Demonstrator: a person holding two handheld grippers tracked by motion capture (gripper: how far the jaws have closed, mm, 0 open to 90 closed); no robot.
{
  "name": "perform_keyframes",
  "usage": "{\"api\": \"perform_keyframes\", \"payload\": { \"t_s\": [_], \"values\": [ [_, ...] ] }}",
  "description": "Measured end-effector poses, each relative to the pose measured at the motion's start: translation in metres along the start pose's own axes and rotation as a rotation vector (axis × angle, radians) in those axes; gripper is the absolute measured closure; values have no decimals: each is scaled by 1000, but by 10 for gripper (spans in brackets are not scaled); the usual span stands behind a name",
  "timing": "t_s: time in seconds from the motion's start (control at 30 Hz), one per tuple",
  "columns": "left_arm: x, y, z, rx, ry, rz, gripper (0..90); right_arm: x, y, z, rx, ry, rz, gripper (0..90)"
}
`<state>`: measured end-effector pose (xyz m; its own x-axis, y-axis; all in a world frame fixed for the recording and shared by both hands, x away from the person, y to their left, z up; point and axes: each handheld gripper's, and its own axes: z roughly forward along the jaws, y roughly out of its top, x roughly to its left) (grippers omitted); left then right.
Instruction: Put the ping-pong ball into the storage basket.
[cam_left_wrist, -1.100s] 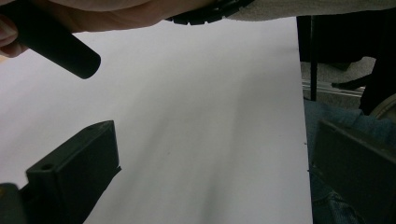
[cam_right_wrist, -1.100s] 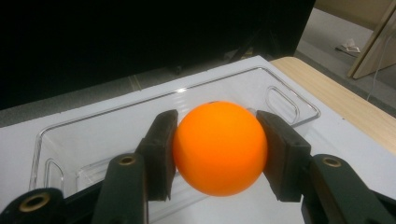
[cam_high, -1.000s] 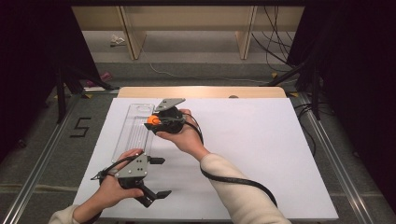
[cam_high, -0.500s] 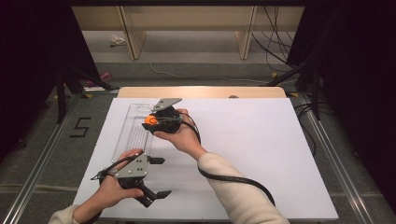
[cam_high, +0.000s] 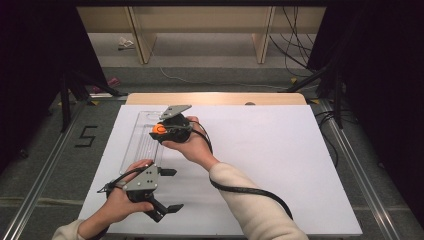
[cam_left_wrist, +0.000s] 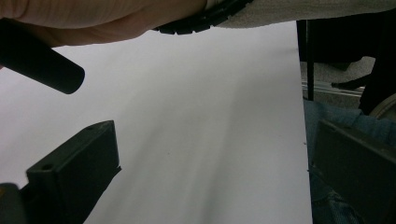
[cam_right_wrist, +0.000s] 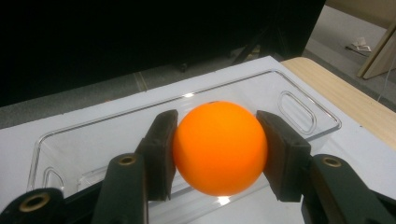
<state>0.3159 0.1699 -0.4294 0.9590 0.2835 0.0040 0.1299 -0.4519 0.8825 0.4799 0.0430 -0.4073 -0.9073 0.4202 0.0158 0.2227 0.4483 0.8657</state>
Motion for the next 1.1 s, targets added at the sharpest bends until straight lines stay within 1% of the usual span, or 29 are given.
{"api": "perform_keyframes", "payload": {
  "t_s": [0.7, 1.1],
  "values": [
    [0, 0, 0, 0, -2, 1, 9, -1, 1, 11, 17, 15, 2, 515],
    [0, 0, 0, 1, -1, 2, 10, 1, 2, 18, 27, 32, 1, 515]
  ]
}}
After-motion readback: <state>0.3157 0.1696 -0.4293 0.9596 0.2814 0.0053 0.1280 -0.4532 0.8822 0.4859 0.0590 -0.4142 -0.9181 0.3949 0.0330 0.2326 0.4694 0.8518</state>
